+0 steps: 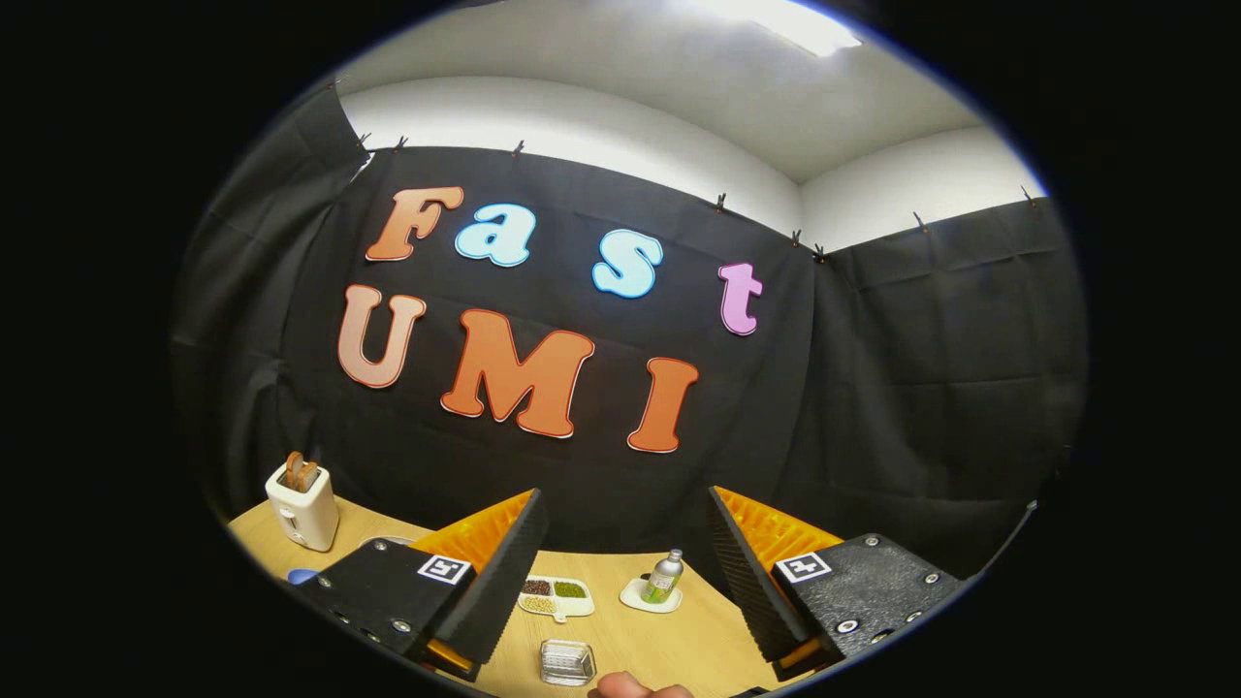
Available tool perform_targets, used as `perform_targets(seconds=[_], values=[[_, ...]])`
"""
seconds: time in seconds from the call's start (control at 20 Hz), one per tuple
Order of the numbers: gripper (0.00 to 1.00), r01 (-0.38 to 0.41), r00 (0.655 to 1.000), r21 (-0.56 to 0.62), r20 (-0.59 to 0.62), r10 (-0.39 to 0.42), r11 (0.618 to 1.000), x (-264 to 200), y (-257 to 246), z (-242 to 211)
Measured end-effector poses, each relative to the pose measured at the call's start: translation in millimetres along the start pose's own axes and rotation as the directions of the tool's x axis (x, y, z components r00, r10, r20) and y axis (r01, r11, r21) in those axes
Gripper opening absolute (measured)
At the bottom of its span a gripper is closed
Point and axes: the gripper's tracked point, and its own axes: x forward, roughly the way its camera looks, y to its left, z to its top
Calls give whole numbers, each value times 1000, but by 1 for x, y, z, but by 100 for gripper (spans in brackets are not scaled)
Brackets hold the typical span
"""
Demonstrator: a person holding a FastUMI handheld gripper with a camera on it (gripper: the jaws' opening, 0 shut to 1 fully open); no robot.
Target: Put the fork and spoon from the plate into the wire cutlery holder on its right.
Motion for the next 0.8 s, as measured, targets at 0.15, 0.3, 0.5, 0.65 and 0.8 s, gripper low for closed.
perform_targets(seconds=[0.15,0.3,0.5,0.65,0.8], values=[[98,2,1000,1,1,-2,1000,1,-5,-1],[98,4,1000,0,7,-4,1000,-1,-10,-1],[98,5,1000,-4,-5,-5,1000,-1,-13,-5],[98,-4,1000,0,-19,4,1000,0,-10,-9],[98,-22,999,-6,-26,22,1000,1,-4,-13]])
